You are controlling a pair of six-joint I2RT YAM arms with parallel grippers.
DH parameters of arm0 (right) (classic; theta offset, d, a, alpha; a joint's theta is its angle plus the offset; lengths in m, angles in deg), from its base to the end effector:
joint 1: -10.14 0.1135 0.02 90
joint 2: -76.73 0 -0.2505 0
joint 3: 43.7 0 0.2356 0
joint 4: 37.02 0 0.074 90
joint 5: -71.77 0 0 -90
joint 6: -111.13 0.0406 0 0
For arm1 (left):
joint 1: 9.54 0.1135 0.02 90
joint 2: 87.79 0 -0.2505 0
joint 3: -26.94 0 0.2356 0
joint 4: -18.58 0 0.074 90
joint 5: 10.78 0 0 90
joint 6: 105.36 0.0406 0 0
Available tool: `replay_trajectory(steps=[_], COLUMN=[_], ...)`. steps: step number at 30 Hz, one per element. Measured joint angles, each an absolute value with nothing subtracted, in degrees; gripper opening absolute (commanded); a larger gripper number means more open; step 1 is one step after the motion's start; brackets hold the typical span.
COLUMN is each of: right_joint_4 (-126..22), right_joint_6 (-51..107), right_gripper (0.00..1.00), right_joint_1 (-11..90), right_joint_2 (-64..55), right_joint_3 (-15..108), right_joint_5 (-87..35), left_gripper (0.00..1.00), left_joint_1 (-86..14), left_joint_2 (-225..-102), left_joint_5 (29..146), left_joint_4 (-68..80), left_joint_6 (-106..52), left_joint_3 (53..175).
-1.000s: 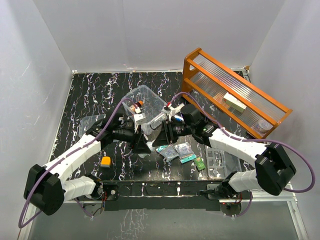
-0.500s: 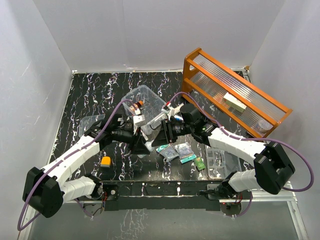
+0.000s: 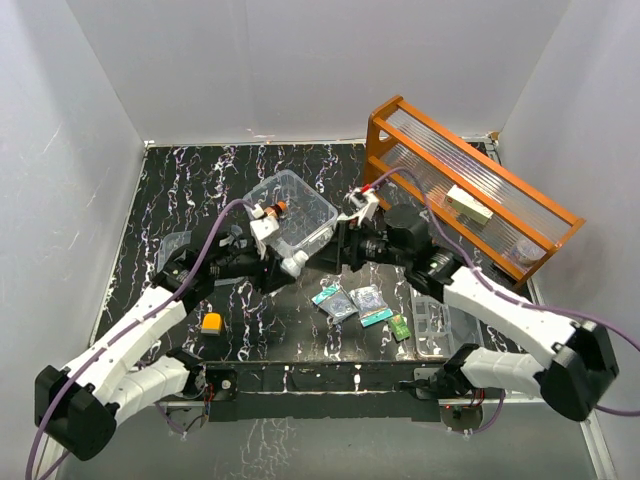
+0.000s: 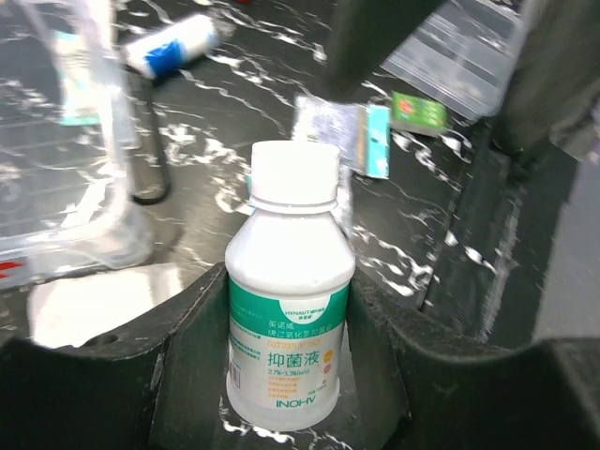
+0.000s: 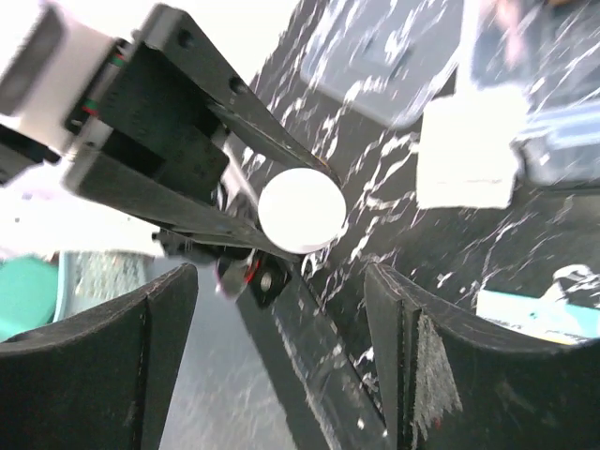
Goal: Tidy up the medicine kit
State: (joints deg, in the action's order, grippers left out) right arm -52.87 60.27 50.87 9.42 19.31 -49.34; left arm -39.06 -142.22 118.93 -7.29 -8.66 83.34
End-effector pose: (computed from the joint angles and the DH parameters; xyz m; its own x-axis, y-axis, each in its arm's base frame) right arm 0.1837 0.1858 0.2895 -0.7871 0.0354 -0.6158 -0.5536 0.3996 0.7306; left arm 0.1664 -0.1241 0.2827 -0.2466 0.2428 -0.9382 0.9224 0.3557 -0.1504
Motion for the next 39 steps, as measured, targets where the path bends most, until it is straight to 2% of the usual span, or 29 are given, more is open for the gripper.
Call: replay_trajectory(steps=[6, 12, 18, 24, 39], right_joint_4=[-53.24, -53.27, -53.73, -54.62, -56.3], right_joint_6=[59.33, 58.56, 58.61, 58.61, 58.59], right_gripper=[0.72, 0.73, 0.73, 0.72, 0.73], right_joint_1=[50.83, 50.63, 50.63, 50.63, 50.63], right_joint_2=[19.91, 23.32, 22.67, 22.69, 22.75], right_joint_3=[19.55, 19.55, 19.15, 18.15, 16.99], right_joint_5=[-33.3, -25.49, -23.68, -22.91, -22.45], left_gripper=[0.23, 0.23, 0.22, 0.22, 0.21], left_joint_1=[-39.06, -39.06, -39.06, -38.75, -36.83], left_joint_2=[-147.58, -159.95, -173.65, -184.78, -198.61], left_joint_5=[105.81, 97.6, 91.69, 88.11, 87.67], left_joint_4=[-6.11, -5.89, -7.9, -11.92, -18.21], left_joint_6=[-10.52, -9.95, -6.36, -3.06, 3.19], left_joint_3=[90.62, 104.06, 113.53, 116.72, 128.0])
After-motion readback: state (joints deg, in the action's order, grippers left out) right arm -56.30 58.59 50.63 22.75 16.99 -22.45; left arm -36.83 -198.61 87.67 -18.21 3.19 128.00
